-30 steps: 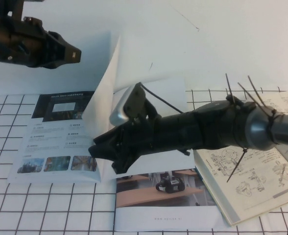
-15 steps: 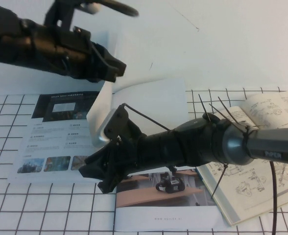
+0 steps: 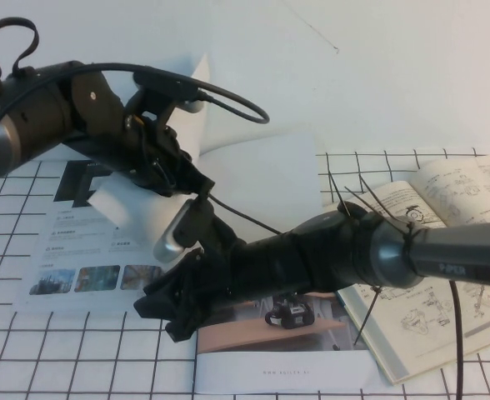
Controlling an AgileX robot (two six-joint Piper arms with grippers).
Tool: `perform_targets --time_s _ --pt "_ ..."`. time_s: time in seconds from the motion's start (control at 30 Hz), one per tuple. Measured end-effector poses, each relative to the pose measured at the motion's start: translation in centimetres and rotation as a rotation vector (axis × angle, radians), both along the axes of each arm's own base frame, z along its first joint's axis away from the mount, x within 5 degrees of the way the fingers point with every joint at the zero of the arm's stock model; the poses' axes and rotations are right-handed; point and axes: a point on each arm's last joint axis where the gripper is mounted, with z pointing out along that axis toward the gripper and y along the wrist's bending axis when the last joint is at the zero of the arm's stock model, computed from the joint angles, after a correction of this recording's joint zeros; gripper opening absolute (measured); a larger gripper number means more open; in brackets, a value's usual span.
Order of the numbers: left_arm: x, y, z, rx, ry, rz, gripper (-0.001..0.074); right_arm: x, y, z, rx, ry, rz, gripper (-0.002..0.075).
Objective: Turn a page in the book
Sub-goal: Open the closed book
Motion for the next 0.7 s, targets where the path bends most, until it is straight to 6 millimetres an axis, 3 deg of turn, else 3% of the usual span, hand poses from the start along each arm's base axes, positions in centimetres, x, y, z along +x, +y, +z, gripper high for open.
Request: perform_targets --time_s 0.1,0.33,0.7 --pt "0.6 1.5 0.1 0.06 -0.024 0.043 -0.0003 -0.3 0.1 0.3 0.015 0.002 0.025 0.0223" --pt "1.3 4.3 -0.8 0.094 0.004 0.124 -0.0003 -0.3 -0.3 3.6 0.042 -0.072 0.021 0.0225" --pt "2.0 8.7 -2.0 0.033 0.058 0.267 -0.0003 -0.5 -3.1 10.4 -0.123 -0.344 -0.079 0.0225"
